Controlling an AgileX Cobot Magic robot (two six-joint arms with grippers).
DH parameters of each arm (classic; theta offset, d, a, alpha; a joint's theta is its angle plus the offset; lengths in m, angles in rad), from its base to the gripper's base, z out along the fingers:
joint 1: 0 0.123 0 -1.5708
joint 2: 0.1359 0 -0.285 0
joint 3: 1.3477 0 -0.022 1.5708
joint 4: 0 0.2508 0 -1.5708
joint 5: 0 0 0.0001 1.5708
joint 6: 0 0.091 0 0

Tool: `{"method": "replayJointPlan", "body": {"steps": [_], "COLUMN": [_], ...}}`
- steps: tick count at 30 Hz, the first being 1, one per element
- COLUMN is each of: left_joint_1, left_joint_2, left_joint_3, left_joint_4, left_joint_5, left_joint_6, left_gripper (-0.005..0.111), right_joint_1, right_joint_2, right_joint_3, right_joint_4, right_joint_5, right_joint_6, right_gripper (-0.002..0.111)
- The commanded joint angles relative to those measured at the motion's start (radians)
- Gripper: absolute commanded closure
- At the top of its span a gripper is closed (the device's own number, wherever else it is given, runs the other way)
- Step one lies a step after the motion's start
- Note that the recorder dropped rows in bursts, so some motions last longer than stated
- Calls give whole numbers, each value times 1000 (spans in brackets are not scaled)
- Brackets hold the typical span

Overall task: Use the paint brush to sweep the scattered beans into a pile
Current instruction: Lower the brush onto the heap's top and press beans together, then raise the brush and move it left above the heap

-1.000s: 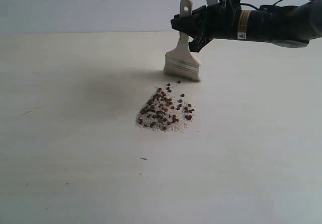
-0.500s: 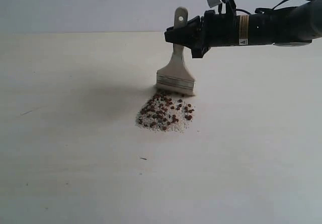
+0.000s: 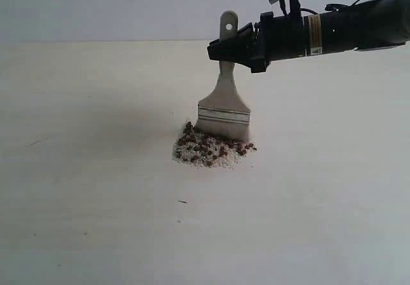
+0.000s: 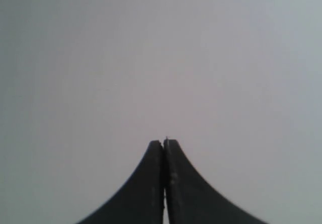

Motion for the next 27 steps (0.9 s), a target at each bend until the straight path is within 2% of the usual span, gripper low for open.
{"method": "replayJointPlan", "body": {"steps": [1,12,23,27], "left_joint_1": [-6,-6,-6,-6], "left_joint_2": [-3,-3,-3,-3], "left_joint_3": [0,0,0,0], "left_joint_4": [-3,-3,-3,-3], "left_joint_5": [2,2,2,2], "left_joint_6": [-3,-3,-3,-3], "left_gripper": [107,107,107,107], "right_joint_1": [-4,-4,-4,-4], "right_joint_2": [-16,-16,-17,-13], "right_joint_3": [-4,-4,-85,-127], "right_joint_4": [-9,71,69,73], "right_joint_5": [-24,-19,-14,71], "right_joint_6": [16,-96,-95,-99], "right_gripper": [108,108,108,108]}}
